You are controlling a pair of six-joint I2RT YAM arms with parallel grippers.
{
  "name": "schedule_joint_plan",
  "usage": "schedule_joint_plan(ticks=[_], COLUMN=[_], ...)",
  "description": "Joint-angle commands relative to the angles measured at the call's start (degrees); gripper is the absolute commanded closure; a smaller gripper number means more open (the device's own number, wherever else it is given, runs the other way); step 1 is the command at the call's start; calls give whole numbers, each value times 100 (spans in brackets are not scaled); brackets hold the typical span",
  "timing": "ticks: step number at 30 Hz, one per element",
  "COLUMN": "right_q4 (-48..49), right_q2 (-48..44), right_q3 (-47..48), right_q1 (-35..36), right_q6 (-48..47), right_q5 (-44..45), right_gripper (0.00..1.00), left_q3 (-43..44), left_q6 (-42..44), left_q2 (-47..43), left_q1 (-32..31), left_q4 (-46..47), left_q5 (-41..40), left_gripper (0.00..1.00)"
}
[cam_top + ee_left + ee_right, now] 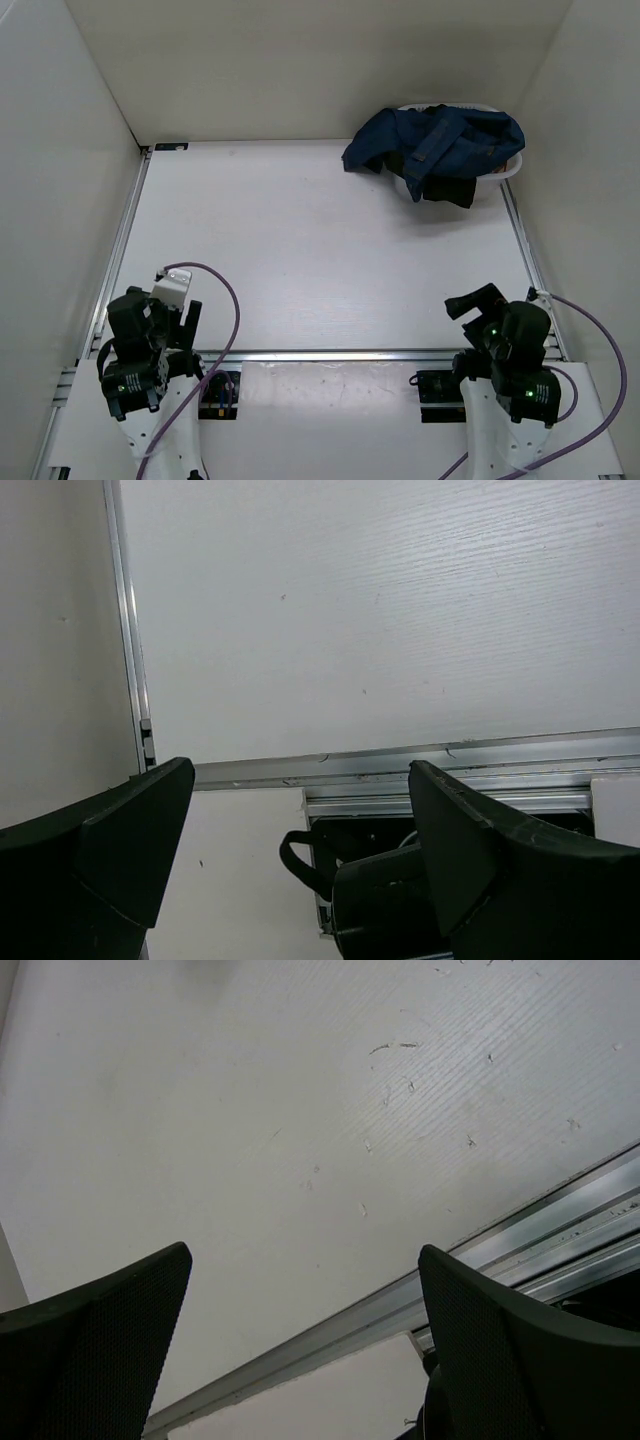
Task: Fold and stack the trousers
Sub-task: Grab the trousers from the pile
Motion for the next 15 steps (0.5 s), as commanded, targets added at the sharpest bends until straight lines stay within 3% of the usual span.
schedule_joint_plan(ticks=[1, 4, 7, 9, 13, 15], right_q4=[-1106, -554, 175, 599, 1101, 1636], right_q2=[468, 996, 2415, 3095, 5551, 6224], right_q3=[295, 1103, 2034, 2509, 4449, 5321], right_q1=[4, 4, 4, 371, 444, 444], right_q6=[-527, -1213, -1644, -1567, -1268, -1267], right_q5=[69, -228, -353, -47, 718, 911], right_gripper=[1, 1, 1, 1, 1, 1], left_q3=[-39, 74, 582, 838, 1811, 2104], left_q6=[196, 504, 566, 505, 338, 267], left_q2=[-78, -78, 325, 632, 2288, 2872], left_q1=[-26, -26, -26, -26, -26, -26], left_q4=[1, 1, 123, 334, 738, 975], left_q5=[224, 120, -65, -118, 93, 198], left_gripper=[0, 0, 0, 0, 0, 0])
